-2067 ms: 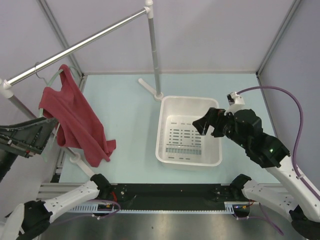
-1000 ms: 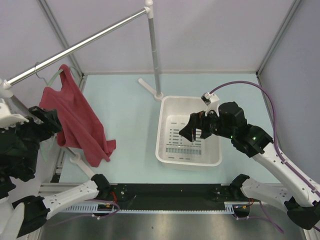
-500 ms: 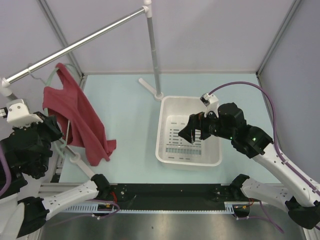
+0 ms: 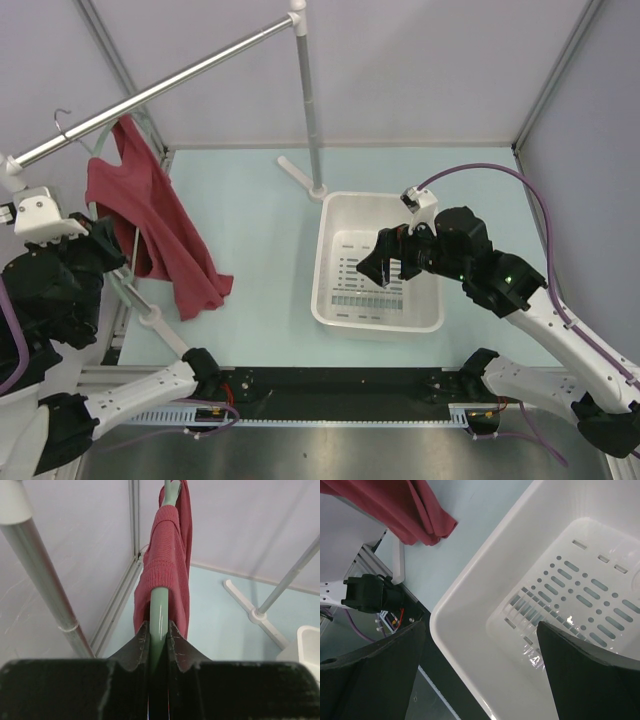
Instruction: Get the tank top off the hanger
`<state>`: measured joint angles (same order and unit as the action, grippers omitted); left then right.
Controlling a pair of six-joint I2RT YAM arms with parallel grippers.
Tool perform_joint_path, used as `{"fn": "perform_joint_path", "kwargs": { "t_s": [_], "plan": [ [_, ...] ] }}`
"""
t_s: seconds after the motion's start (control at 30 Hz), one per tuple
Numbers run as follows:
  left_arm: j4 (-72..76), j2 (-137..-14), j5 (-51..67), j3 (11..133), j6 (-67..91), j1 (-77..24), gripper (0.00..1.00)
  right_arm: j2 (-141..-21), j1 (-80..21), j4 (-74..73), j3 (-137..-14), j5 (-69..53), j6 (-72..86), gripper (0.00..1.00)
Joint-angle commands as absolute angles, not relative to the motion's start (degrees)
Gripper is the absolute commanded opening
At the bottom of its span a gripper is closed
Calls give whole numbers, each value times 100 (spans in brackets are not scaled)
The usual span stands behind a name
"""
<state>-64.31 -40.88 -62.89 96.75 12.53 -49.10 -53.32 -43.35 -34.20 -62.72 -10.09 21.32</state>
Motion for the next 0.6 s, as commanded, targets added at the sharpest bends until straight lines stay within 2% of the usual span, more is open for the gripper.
{"fn": "perform_joint_path", "kwargs": {
  "t_s": [0.0,0.17,0.57],
  "plan": [
    [-5160,-4376,-6135,9861,423,-4922,0,-5238,-4386,-3278,-6513,-853,2171,100],
    [-5036,-4535,-5696,10239,272,-4913,0,-5247,-4395,-3331,-6530,-756,2188,99],
    [-5238,-4070,-2709,9994,378,-4922,0,-5370,-4421,-3489,-6679,-624,2066,100]
  ]
}}
